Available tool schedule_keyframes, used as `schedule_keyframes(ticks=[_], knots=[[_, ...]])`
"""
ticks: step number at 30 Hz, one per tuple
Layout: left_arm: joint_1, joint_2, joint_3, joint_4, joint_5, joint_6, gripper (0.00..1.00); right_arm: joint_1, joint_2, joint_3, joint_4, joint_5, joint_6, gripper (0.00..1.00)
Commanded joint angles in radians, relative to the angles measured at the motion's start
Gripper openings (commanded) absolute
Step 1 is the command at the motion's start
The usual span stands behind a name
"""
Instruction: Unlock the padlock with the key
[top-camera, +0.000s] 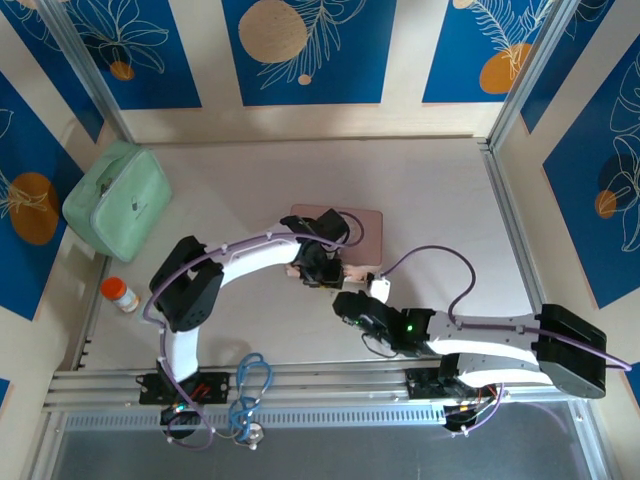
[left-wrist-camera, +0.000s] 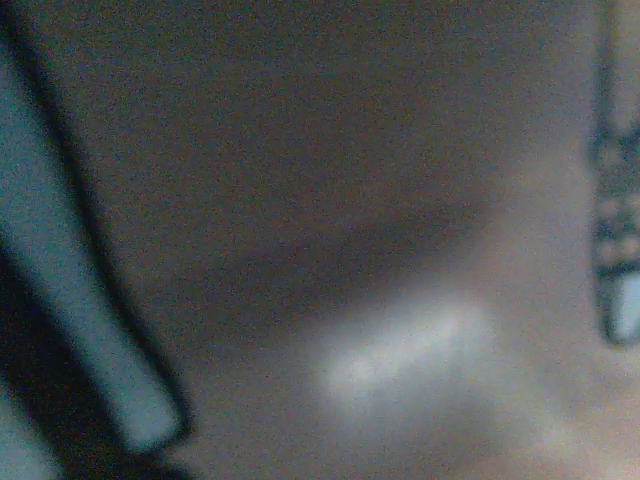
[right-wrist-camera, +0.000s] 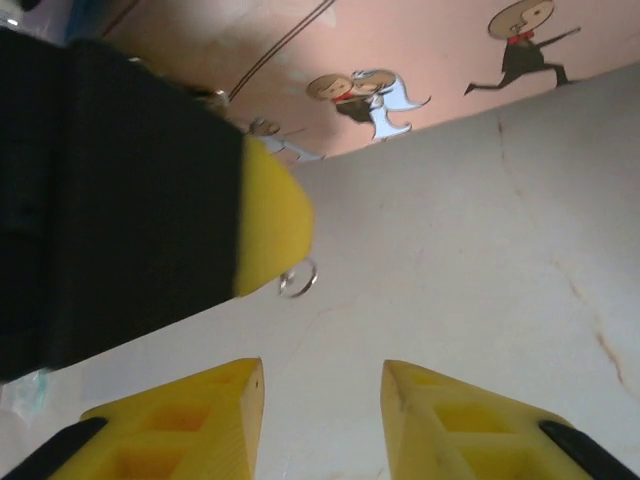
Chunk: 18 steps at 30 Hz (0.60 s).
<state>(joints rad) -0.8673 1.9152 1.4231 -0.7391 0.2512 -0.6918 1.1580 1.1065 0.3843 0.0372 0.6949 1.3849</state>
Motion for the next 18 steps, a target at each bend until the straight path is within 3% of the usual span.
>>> schedule_keyframes(ticks=[1,7,11,14,18], knots=[[0.012,-0.020,0.043,-0.011,0.092,-0.008,0.03,-0.077,0.031,-0.064,0.314,-0.061,-0.105,0.34],[0.017,-0.015,0.043,-0.010,0.131,-0.019,0.03,-0.116,0.135,-0.051,0.478,-0.193,-0.195,0.32],[0.025,-0.012,0.042,-0.005,0.144,-0.023,0.03,-0.065,0.077,-0.074,0.422,-0.110,-0.128,0.32],[0.029,-0.013,0.043,-0.004,0.148,-0.024,0.02,0.043,-0.037,-0.072,0.279,0.027,-0.062,0.33],[0.032,-0.020,0.037,0.015,0.163,-0.038,0.02,0.047,-0.023,-0.069,0.296,0.015,-0.068,0.34]])
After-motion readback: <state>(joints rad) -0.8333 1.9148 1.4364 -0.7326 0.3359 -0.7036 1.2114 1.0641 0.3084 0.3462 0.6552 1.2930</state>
